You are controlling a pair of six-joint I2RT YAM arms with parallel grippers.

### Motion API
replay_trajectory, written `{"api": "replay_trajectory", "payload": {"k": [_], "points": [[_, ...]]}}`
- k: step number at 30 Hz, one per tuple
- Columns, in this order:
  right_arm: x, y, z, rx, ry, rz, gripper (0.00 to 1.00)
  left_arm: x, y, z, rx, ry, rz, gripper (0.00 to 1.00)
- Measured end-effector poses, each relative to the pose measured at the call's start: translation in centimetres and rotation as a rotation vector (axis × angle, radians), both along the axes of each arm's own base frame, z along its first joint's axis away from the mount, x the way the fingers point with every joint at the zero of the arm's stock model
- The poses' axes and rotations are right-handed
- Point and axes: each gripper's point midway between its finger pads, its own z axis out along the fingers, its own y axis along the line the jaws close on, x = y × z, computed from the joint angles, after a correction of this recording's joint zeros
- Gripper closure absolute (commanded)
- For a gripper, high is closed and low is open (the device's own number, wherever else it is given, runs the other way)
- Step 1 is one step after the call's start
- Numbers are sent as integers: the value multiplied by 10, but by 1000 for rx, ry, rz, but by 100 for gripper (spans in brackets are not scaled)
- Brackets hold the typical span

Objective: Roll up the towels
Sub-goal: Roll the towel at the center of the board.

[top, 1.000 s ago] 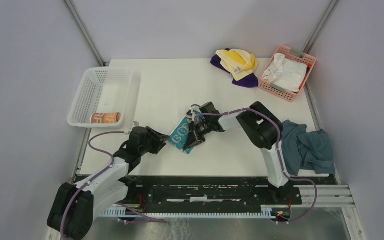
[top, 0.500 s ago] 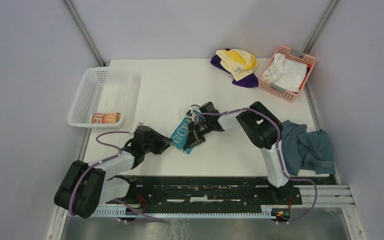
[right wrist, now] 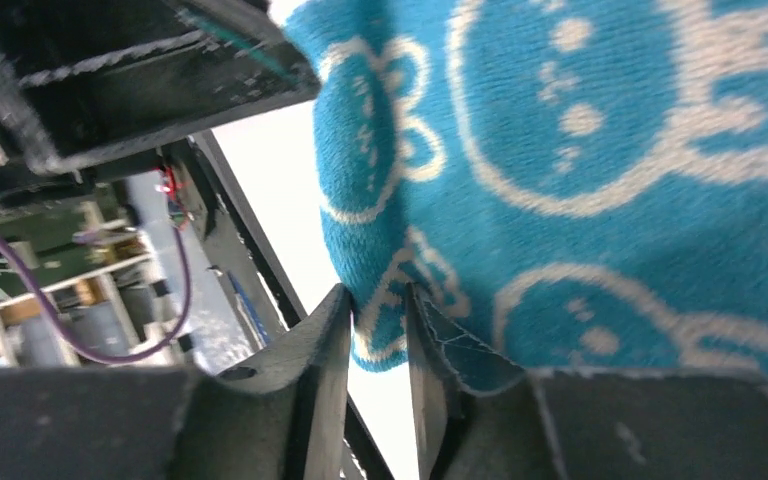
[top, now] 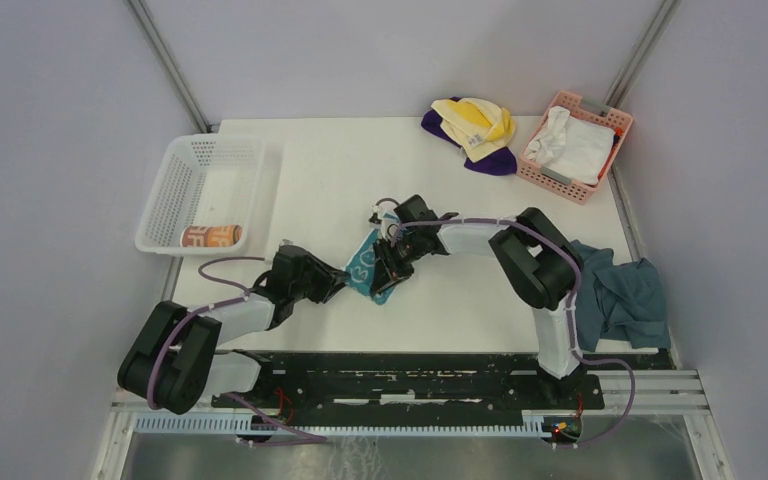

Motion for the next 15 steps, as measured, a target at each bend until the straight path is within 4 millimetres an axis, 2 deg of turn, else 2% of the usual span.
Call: {"api": "replay_trajectory", "payload": {"k": [4,8,11,15], "points": [[3,-7,17,-62,-166,27,55,0,1,0,2,0,3,60],[9,-8,37,-124,-374,70,55,0,1,-1,3,1,3,60],[4,-2,49,-163,-528,118,53,1,0,-1,3,1,3,60],[-8,6,47,-206,-639,185,49,1,0,0,3,1,4,60]]}}
